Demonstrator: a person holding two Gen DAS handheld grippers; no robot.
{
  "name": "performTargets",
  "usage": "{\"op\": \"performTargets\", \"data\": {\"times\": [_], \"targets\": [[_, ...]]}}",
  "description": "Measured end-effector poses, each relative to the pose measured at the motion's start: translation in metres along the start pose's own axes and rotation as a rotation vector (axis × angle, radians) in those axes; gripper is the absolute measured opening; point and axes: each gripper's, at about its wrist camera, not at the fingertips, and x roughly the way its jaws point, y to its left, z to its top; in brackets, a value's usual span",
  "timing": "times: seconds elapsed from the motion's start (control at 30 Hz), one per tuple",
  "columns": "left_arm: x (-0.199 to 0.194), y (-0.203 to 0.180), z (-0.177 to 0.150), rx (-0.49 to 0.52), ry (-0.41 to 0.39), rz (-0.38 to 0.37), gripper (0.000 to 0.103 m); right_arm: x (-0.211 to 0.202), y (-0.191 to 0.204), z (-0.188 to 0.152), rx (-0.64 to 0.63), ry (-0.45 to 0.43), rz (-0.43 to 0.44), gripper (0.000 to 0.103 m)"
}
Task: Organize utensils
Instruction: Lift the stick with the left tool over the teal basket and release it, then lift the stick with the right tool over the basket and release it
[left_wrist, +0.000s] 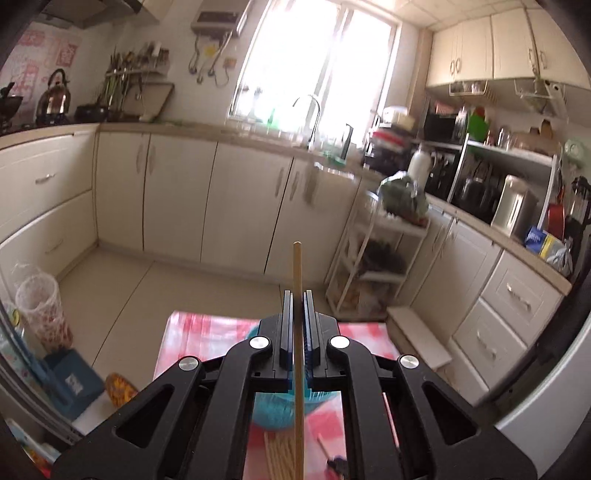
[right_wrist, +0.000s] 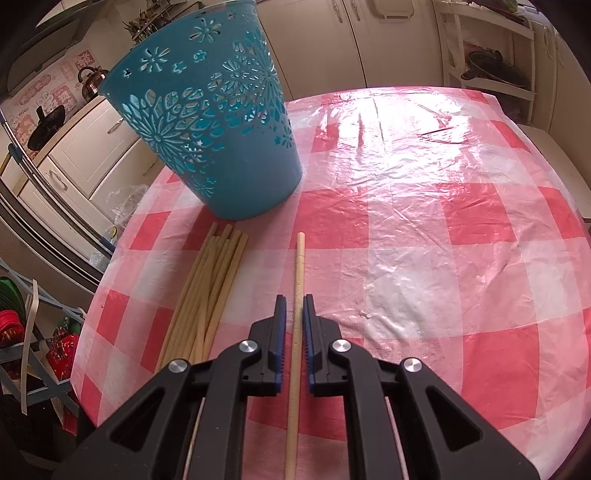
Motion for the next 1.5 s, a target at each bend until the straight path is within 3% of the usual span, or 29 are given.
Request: {"op": "performTargets", "data": {"times": [0.17,0.33,0.6,0.67,0.73,0.8,0.93,1.0,1.07,1.13,1.2,1.27,1.37,1.5], "targets": [[0.057,-0.016,0.018,0.003,-0.119,0.075,0.005,0.002,0.000,-0.001,0.002,-0.014,0.010,0.010],[0.111,-0.005,-0.001,-0.030,-0.058,0.145,0.005,0.002,-0.002,-0.001,-0.012,-0.022,0.015,0.010],[0.137,0.007,-0.046,0.060,0.072,0.210,0.006,0.004,-0.003,0.001,-0.013,-0.022,0.029,0.010],[0.139,0.010,-0.049,0.070,0.108,0.224,0.013,0.004,-0.003,0.001,-0.015,-0.021,0.031,0.011],[0.134,0.014,-0.052,0.073,0.124,0.251,0.047,0.004,-0.002,0.001,-0.019,-0.017,0.042,0.016],[0.119,0.019,-0.049,0.075,0.099,0.292,0.063,0.003,0.001,0.001,-0.034,-0.013,0.044,0.022],[0.079,0.029,-0.047,0.062,0.063,0.326,0.084,0.002,0.010,-0.002,-0.096,-0.004,-0.007,0.019],[0.057,0.039,-0.051,0.041,0.055,0.337,0.087,0.002,0.017,-0.004,-0.154,-0.006,-0.068,0.008],[0.041,0.050,-0.059,0.006,0.071,0.343,0.090,0.004,0.023,-0.006,-0.202,-0.014,-0.117,0.006],[0.028,0.063,-0.071,-0.029,0.105,0.345,0.090,0.004,0.025,-0.006,-0.203,-0.012,-0.124,0.006],[0.016,0.077,-0.085,-0.058,0.146,0.345,0.090,-0.003,0.019,-0.005,-0.150,-0.005,-0.078,0.006],[0.004,0.089,-0.099,-0.082,0.178,0.345,0.090,-0.028,0.014,-0.001,-0.091,-0.053,0.007,0.006],[-0.015,0.105,-0.118,-0.110,0.214,0.347,0.091,-0.084,0.011,0.014,0.013,-0.198,0.199,0.006],[-0.026,0.118,-0.134,-0.173,0.246,0.340,0.091,-0.142,0.037,0.067,0.010,-0.446,0.285,0.006]]}}
